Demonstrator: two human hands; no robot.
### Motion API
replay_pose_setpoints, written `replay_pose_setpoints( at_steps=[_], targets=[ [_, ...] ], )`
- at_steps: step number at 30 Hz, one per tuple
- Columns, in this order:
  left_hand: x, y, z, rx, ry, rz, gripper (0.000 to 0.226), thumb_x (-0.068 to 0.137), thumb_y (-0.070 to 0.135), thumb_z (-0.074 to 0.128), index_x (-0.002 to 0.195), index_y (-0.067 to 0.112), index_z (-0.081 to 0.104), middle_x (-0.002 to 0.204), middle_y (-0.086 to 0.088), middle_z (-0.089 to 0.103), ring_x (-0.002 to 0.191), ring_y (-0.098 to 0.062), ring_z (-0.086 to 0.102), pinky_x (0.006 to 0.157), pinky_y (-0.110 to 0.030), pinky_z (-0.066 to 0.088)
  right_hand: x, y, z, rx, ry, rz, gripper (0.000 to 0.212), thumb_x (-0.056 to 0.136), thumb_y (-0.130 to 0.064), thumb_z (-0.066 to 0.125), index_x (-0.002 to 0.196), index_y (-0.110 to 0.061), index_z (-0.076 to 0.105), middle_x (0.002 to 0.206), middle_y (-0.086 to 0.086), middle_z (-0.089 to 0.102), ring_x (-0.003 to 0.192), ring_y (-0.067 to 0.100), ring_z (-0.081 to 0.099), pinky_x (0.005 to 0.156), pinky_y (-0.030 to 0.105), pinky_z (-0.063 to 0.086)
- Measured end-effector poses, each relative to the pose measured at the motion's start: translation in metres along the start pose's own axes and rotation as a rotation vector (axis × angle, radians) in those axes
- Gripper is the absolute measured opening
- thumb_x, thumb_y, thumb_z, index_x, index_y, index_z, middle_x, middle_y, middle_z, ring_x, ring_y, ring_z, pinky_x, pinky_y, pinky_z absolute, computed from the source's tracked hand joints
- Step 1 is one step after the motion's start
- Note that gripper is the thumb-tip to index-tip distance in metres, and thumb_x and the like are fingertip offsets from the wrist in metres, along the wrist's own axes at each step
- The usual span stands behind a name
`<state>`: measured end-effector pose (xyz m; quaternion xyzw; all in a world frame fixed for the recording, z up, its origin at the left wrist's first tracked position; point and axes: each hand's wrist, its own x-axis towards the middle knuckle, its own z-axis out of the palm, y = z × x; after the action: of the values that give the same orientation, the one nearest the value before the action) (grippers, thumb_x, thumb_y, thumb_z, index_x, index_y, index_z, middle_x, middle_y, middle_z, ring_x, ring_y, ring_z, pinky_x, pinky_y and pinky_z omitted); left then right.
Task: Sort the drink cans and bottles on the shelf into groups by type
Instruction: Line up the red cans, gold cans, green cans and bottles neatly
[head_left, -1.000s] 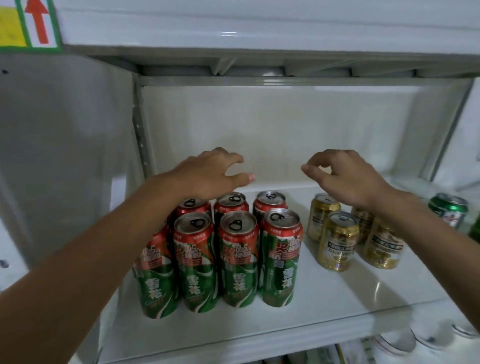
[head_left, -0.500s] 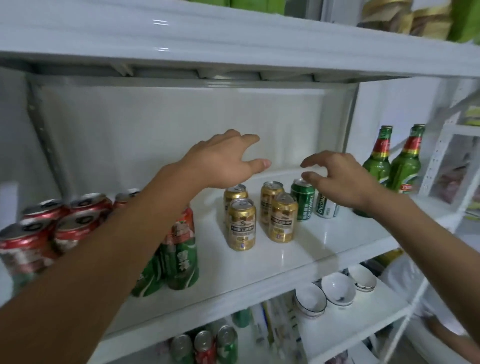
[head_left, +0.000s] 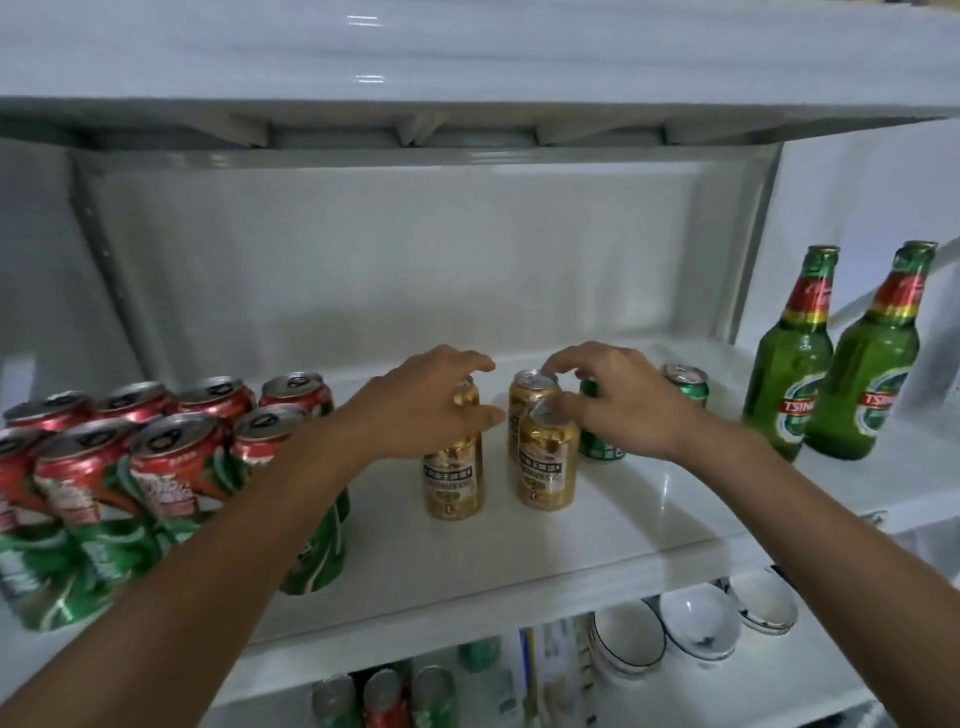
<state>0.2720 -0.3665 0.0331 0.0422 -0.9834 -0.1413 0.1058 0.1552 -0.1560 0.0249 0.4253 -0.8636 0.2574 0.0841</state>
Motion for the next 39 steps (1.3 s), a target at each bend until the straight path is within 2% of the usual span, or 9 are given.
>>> replay_pose_setpoints(
  at_steps=[3,7,15,22,26,29,32,36,39],
  targets=[
    [-0.002,-0.007,0.004,-0.008,-0.024,-0.016,0.061,0.089,0.062,0.065,0.143,0.037,0.051,0.139,0.005,0.052,0.128,-0.018,0.051,0.104,-0.047,0.048,0.006,0.003,0.009,-0.003,-0.052,-0.041,0.034,0.091,-0.034,0.069,0.124,-0.023,0.067,0.121,0.002,0.065,0.113,0.022,0.059,0.09,0.038,0.049],
    [-0.005,-0.007,0.006,0.019,-0.126,0.011,0.039,0.091,0.039,0.074,0.127,0.029,0.063,0.107,0.019,0.054,0.105,-0.011,0.055,0.082,-0.018,0.046,0.013,0.009,0.019,0.039,-0.174,-0.102,0.023,0.09,-0.033,0.068,0.107,-0.017,0.068,0.096,-0.005,0.061,0.095,0.017,0.06,0.079,0.036,0.049],
    [-0.006,-0.003,0.021,0.073,-0.153,-0.157,0.064,0.093,0.027,0.074,0.149,0.039,0.045,0.147,0.003,0.048,0.132,-0.019,0.047,0.096,-0.023,0.033,0.019,0.031,0.021,0.12,-0.224,-0.225,0.049,0.072,-0.045,0.083,0.114,-0.025,0.067,0.109,-0.005,0.067,0.096,0.015,0.066,0.083,0.04,0.058],
    [-0.016,0.004,0.02,0.059,0.018,-0.157,0.059,0.082,0.028,0.082,0.136,0.038,0.062,0.133,0.004,0.067,0.121,-0.018,0.059,0.093,-0.023,0.043,0.024,0.036,0.015,0.144,-0.301,-0.299,0.053,0.074,-0.036,0.085,0.124,-0.028,0.068,0.117,-0.01,0.068,0.103,0.007,0.063,0.082,0.022,0.054],
    [-0.024,0.009,0.019,0.057,0.029,-0.093,0.055,0.079,0.032,0.083,0.13,0.041,0.065,0.121,0.012,0.07,0.107,-0.009,0.06,0.086,-0.023,0.045,0.025,0.02,0.02,0.162,-0.331,-0.42,0.038,0.076,-0.029,0.084,0.112,-0.022,0.071,0.104,-0.005,0.071,0.098,0.001,0.058,0.073,0.013,0.049],
    [-0.028,0.01,0.019,0.065,0.029,-0.083,0.057,0.077,0.037,0.084,0.131,0.04,0.064,0.11,0.018,0.066,0.101,-0.005,0.057,0.077,-0.016,0.044,0.022,0.009,0.021,0.206,-0.372,-0.468,0.033,0.077,-0.028,0.083,0.105,-0.038,0.069,0.099,-0.014,0.069,0.093,-0.001,0.064,0.075,0.02,0.052],
    [-0.029,0.008,0.022,0.063,0.018,-0.065,0.059,0.078,0.04,0.084,0.133,0.039,0.063,0.102,0.021,0.055,0.098,-0.003,0.052,0.074,-0.01,0.037,0.017,0.004,0.02,0.21,-0.418,-0.529,0.052,0.078,-0.026,0.082,0.093,-0.067,0.053,0.095,-0.028,0.062,0.094,-0.007,0.06,0.073,0.009,0.047],
    [-0.03,0.005,0.025,-0.015,-0.005,-0.054,0.06,0.081,0.039,0.083,0.135,0.045,0.057,0.102,0.03,0.05,0.096,0.009,0.052,0.077,-0.008,0.039,0.011,0.006,0.023,0.228,-0.414,-0.515,0.049,0.083,-0.026,0.079,0.103,-0.062,0.051,0.101,-0.023,0.06,0.097,-0.005,0.06,0.077,0.018,0.051],
    [-0.035,0.003,0.02,-0.065,-0.063,-0.05,0.065,0.08,0.055,0.078,0.136,0.057,0.047,0.11,0.034,0.049,0.107,0.018,0.047,0.082,-0.009,0.043,0.004,0.013,0.024,0.422,-0.416,-0.502,0.054,0.086,-0.037,0.078,0.115,-0.072,0.048,0.116,-0.036,0.062,0.108,-0.014,0.059,0.081,0.007,0.05]
  ],
)
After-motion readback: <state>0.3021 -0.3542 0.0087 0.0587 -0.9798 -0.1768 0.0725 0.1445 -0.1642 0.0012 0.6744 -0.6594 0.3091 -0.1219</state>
